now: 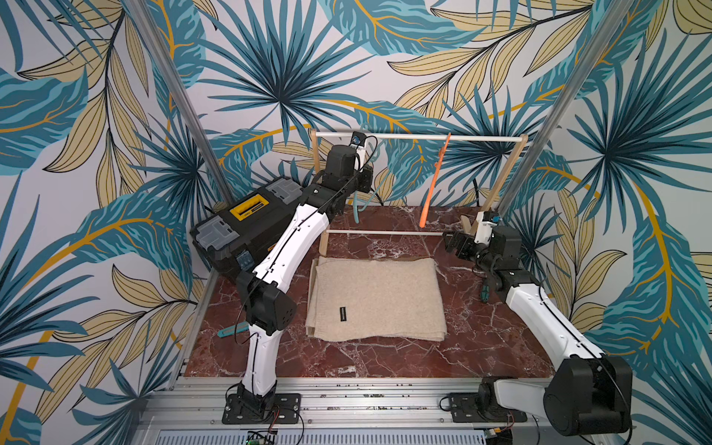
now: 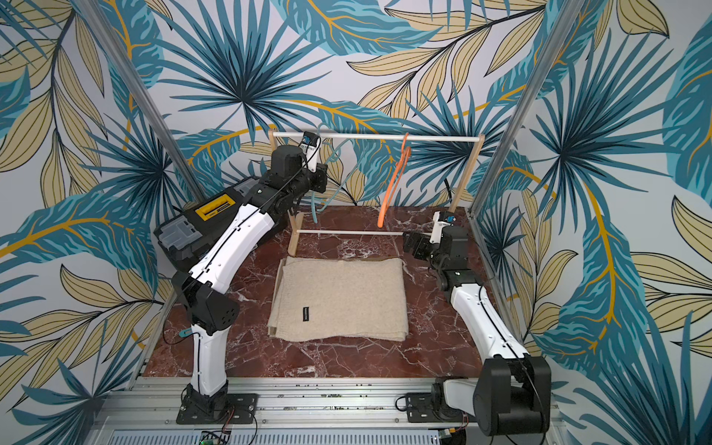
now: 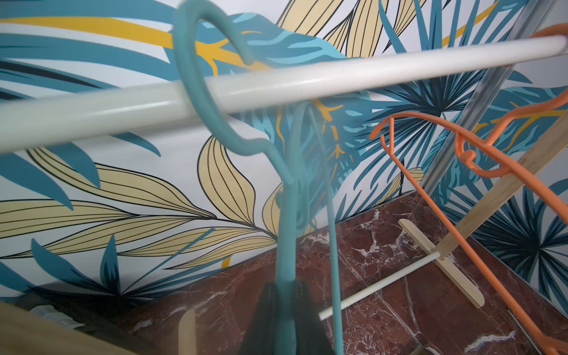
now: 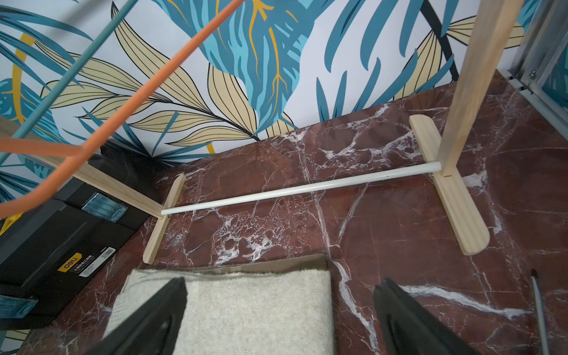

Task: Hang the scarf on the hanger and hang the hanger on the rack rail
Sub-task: Pick up the hanger from the clothesline.

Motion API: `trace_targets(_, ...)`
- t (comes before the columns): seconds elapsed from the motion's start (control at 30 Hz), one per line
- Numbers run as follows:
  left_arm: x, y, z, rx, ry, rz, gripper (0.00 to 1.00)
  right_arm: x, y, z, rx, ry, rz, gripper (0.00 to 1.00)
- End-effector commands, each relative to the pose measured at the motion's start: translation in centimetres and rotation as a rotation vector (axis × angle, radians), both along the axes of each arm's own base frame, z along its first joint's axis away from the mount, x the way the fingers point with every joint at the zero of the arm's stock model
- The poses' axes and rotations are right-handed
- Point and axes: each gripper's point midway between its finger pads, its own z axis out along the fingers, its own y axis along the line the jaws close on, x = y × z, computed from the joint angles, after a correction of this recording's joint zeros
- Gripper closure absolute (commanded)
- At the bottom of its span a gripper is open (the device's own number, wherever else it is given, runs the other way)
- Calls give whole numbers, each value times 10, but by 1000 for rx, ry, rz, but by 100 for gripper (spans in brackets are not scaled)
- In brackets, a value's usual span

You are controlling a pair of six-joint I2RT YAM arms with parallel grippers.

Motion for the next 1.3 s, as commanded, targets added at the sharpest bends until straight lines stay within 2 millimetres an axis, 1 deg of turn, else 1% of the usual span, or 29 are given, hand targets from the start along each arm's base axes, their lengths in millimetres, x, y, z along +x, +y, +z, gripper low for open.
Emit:
trace_targets(0.0,-23,23,65,-41,-144,51,100,8,8,17,6,-50,5,1)
trace_targets(0.03,-25,25,67,-36,-140,58,100,8,9,16,5,-47,7,1)
trace_targets(0.13,-36,30,60,-24,-98,61,100,8,12,12,-7,-34,11,1)
trace_targets(0.17,-40,31,53,-10,-89,66,100,8,12,11,-10,-34,10,1)
trace_targets(0.2,-44,31,50,-6,-99,70,100,7,12,11,-11,-32,10,1)
trace_targets(0.27,-53,37,53,-19,-120,86,100,7,12,7,-15,-22,13,1)
trace_targets(0.37,-64,41,46,-21,-85,92,100,5,12,1,-28,0,15,1)
trace_targets(0.4,-70,43,44,-17,-79,97,100,5,12,0,-32,4,16,1)
trace_targets(0.47,-81,47,32,-16,-59,112,100,3,11,-4,-42,15,15,1)
trace_targets(0.57,-105,57,23,-54,-43,145,100,-1,10,-17,-53,53,17,1)
trace_targets(0.63,-120,59,13,-62,-34,175,100,-3,10,-28,-56,86,18,1)
trace_targets(0.67,-132,62,6,-81,-25,197,100,-6,12,-38,-54,122,30,3)
trace_targets(0.73,-150,70,-5,-119,-12,240,100,-10,15,-55,-47,185,48,4)
trace_targets(0.8,-167,78,-25,-142,17,289,100,-16,19,-75,-37,251,69,9)
trace_targets(0.83,-175,81,-32,-159,21,310,100,-20,20,-85,-31,285,81,13)
trace_targets(0.87,-181,82,-38,-182,23,324,100,-24,22,-93,-26,314,92,14)
trace_targets(0.9,-187,82,-48,-197,38,332,100,-28,22,-103,-24,344,95,15)
trace_targets(0.93,-192,82,-56,-213,49,339,100,-32,21,-112,-21,373,91,22)
trace_targets(0.97,-197,81,-66,-221,66,346,100,-36,20,-121,-19,396,92,33)
trace_targets(1.0,-201,80,-80,-224,92,349,100,-39,22,-126,-7,412,103,41)
trace_targets(1.03,-205,78,-91,-231,113,352,100,-44,25,-133,7,427,119,44)
trace_targets(1.07,-209,76,-101,-234,117,360,100,-49,27,-140,21,445,130,45)
trace_targets(1.13,-218,70,-114,-273,116,374,100,-64,31,-156,54,504,154,43)
trace_targets(1.2,-224,63,-130,-329,135,379,100,-77,33,-166,73,548,165,38)
trace_targets(1.27,-229,55,-147,-344,147,392,100,-87,31,-168,74,560,163,38)
